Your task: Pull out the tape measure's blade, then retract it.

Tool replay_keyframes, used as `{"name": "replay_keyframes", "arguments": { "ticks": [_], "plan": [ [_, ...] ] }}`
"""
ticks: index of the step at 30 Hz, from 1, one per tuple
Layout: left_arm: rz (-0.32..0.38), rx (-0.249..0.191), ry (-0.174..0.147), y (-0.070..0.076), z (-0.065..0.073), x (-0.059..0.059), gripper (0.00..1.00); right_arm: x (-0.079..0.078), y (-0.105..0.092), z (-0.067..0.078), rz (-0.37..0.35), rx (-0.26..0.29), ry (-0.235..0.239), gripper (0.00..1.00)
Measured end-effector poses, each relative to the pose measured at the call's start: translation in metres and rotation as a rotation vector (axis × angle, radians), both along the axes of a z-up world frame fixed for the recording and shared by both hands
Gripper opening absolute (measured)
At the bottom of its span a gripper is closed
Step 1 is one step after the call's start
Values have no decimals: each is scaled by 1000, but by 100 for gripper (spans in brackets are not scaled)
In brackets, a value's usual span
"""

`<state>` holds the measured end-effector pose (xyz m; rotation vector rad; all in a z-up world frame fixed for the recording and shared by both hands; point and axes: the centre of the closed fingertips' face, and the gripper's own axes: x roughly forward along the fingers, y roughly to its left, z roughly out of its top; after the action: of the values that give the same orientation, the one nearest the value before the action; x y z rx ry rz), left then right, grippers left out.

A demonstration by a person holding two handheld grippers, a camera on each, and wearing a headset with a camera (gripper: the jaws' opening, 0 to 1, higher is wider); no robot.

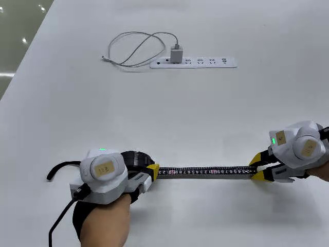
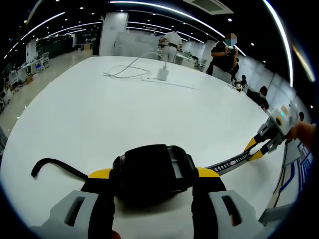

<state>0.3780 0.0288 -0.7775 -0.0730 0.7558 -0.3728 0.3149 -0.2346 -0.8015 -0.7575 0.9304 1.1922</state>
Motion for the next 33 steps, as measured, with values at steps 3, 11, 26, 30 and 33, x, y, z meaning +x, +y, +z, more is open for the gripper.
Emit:
{"name": "replay_keyframes", "arguments": {
  "ticks": [3,11,26,30,33],
  "plan": [
    [4,-7,-2,0,0,0,58,0,0,0,0,-1,0,11],
    [3,-16,2,0,0,0,58,0,1,2,-4,7,1,11],
    [3,-36,-2,0,0,0,58,5,11,1,-3,27,7,11],
    [4,-40,-1,0,1,-1,58,6,14,0,3,28,8,11],
    [1,-39,-1,0,1,-1,58,6,18,2,5,34,7,11]
  ]
}}
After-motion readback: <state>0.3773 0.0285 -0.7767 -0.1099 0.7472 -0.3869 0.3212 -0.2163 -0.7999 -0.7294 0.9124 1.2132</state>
